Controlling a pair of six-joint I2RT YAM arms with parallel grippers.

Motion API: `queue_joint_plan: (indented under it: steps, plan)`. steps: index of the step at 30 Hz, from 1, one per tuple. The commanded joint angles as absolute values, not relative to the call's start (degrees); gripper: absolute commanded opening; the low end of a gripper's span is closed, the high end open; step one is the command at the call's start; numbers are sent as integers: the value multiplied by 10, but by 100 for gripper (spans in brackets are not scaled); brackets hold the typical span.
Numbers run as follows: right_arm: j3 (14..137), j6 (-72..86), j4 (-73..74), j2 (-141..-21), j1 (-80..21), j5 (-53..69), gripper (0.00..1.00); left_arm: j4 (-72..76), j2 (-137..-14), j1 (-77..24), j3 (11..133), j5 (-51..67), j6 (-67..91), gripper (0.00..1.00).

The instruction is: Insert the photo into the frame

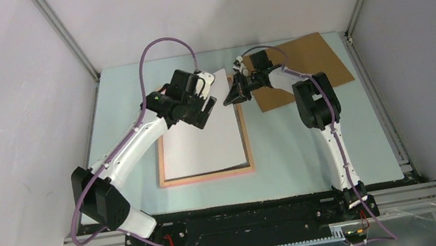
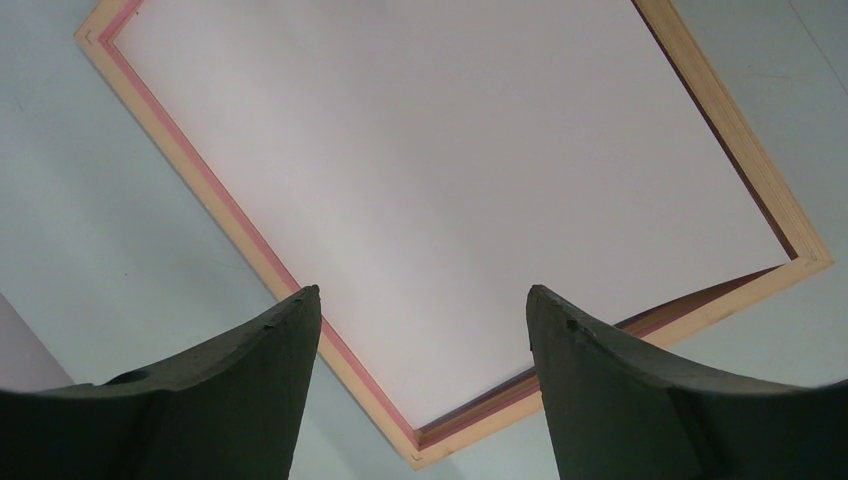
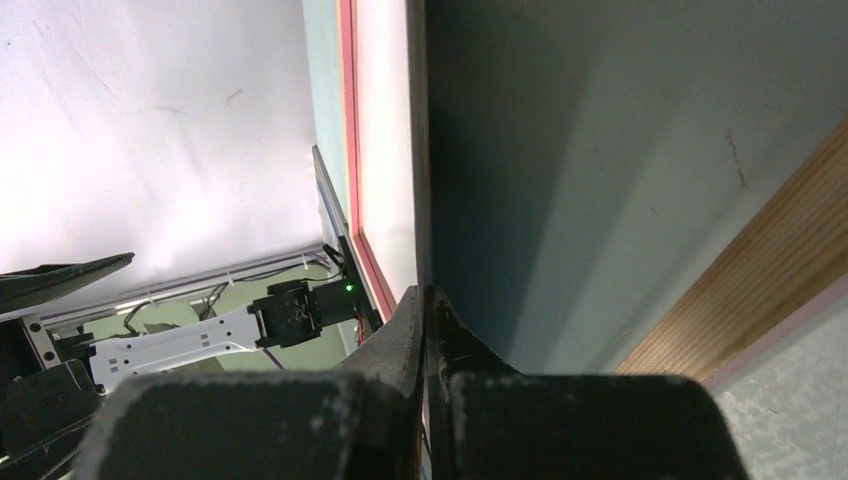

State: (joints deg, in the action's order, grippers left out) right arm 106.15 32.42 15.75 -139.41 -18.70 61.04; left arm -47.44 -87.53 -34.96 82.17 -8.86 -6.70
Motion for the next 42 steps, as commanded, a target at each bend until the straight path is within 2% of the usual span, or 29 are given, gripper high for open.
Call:
queue_joint_plan:
  steps: [1,20,24,30,38,42]
  plan:
    - [1084,311,163,-1401,-189,605,0,-458,-850,-350,820,-92,-81,80]
    - [1057,307,154,-1391,-189,587,2,-458,-849,-350,819,-90,-81,81]
    - [1056,300,159,-1387,-189,579,13,-457,-848,-350,818,-90,-82,81]
    - [1048,280,178,-1372,-188,558,34,-458,-845,-350,817,-90,-81,81]
    - [1033,248,208,-1341,-187,520,49,-458,-842,-350,818,-89,-81,81]
    - [1031,235,218,-1327,-185,504,53,-458,-839,-350,817,-90,-81,81]
